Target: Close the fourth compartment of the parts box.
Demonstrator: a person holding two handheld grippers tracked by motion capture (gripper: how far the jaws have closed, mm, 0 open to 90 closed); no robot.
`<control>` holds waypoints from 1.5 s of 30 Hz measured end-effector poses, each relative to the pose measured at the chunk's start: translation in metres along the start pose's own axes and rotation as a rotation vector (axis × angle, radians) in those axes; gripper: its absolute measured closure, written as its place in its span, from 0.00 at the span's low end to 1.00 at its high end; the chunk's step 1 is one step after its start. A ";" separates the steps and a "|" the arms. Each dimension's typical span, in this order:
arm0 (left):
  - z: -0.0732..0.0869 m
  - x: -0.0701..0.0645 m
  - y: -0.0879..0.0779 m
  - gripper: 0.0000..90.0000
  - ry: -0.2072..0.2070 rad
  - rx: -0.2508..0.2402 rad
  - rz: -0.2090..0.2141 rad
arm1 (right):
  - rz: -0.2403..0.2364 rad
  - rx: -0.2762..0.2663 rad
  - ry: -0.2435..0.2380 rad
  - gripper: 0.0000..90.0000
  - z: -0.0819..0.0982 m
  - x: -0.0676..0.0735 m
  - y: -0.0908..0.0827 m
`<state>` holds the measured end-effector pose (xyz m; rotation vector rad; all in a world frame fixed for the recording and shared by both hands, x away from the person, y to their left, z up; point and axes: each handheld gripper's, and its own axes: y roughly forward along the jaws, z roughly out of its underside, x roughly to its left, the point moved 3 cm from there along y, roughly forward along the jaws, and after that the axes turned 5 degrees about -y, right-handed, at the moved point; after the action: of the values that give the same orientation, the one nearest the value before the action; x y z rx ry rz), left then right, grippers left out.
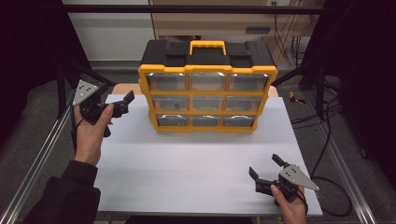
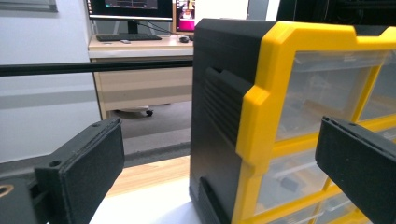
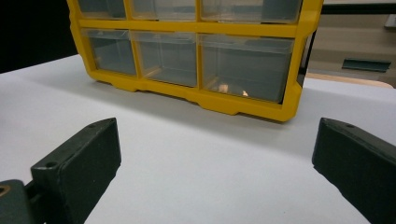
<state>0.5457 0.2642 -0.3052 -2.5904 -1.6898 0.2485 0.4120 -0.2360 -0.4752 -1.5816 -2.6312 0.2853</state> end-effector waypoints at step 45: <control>0.065 -0.009 -0.053 0.01 0.057 0.020 0.132 | -0.002 -0.001 -0.005 0.02 0.000 0.001 0.000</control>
<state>0.4842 0.2744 -0.3616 -2.6704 -1.4933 0.1934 0.4114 -0.2356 -0.4749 -1.5804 -2.6374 0.2877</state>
